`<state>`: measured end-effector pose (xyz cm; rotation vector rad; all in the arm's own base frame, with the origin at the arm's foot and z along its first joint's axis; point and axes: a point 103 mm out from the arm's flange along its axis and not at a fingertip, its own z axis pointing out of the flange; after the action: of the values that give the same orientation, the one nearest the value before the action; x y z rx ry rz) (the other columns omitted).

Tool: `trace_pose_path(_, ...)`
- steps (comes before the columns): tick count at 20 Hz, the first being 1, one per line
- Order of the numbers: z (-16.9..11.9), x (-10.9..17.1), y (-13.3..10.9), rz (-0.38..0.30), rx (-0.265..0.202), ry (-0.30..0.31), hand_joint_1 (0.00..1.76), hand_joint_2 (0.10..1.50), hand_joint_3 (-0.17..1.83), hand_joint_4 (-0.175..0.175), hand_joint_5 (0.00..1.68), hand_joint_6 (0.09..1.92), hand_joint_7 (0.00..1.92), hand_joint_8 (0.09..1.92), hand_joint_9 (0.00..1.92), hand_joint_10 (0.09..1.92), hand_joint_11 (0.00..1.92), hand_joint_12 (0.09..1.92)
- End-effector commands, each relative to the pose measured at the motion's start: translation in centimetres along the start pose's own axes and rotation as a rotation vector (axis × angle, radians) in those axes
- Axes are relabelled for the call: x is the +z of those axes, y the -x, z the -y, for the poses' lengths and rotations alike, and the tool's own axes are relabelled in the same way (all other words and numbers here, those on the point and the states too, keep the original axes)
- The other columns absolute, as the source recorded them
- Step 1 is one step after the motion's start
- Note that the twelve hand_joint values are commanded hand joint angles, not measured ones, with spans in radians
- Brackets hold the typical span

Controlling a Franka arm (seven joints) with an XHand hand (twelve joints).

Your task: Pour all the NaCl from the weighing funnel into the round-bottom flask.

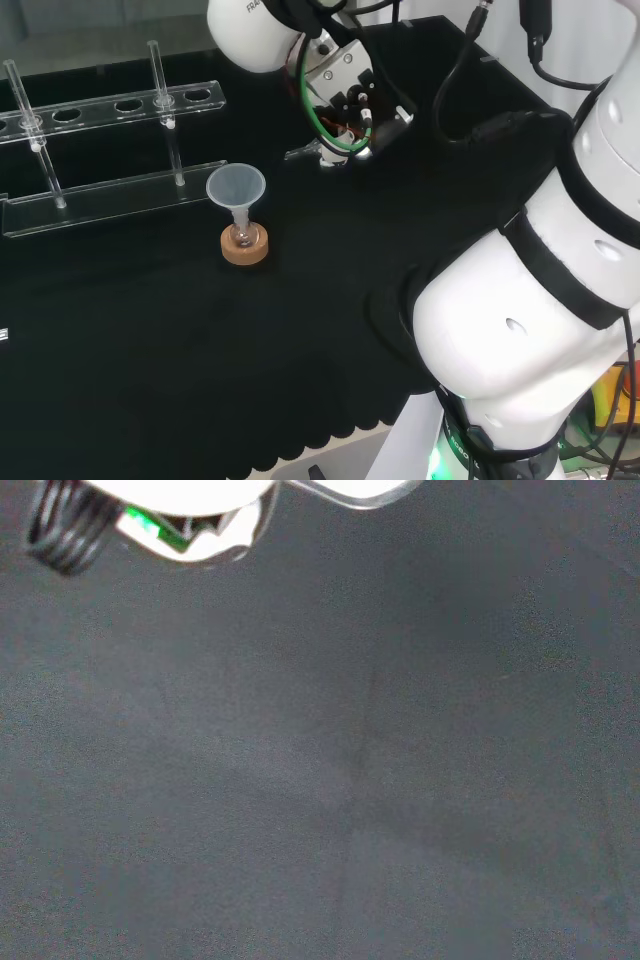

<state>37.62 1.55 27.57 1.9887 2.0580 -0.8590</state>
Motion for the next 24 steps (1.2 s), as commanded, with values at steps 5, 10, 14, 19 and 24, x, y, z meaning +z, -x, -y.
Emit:
trace_pose_path(5,-0.7,-0.6,-2.4,0.017,-0.029,-0.015,1.12,0.64,0.69,0.175,1.26,0.7,0.68,0.6,0.93,0.39,0.64,1.23)
trace_pose_path(10,-1.4,-0.8,-3.0,0.023,-0.036,-0.023,1.12,0.64,0.69,0.175,1.26,0.7,0.68,0.6,0.93,0.39,0.64,1.23)
trace_pose_path(14,-2.0,-1.1,-3.8,0.042,-0.043,-0.033,1.12,0.64,0.69,0.175,1.26,0.71,0.68,0.6,0.93,0.39,0.64,1.23)
trace_pose_path(19,-2.6,-1.6,-4.5,0.082,-0.048,-0.036,1.12,0.64,0.69,0.175,1.26,0.71,0.68,0.59,0.93,0.39,0.64,1.23)
trace_pose_path(24,-3.1,-1.7,-5.0,0.115,-0.041,-0.043,1.12,0.64,0.69,0.175,1.26,0.71,0.68,0.59,0.93,0.39,0.64,1.23)
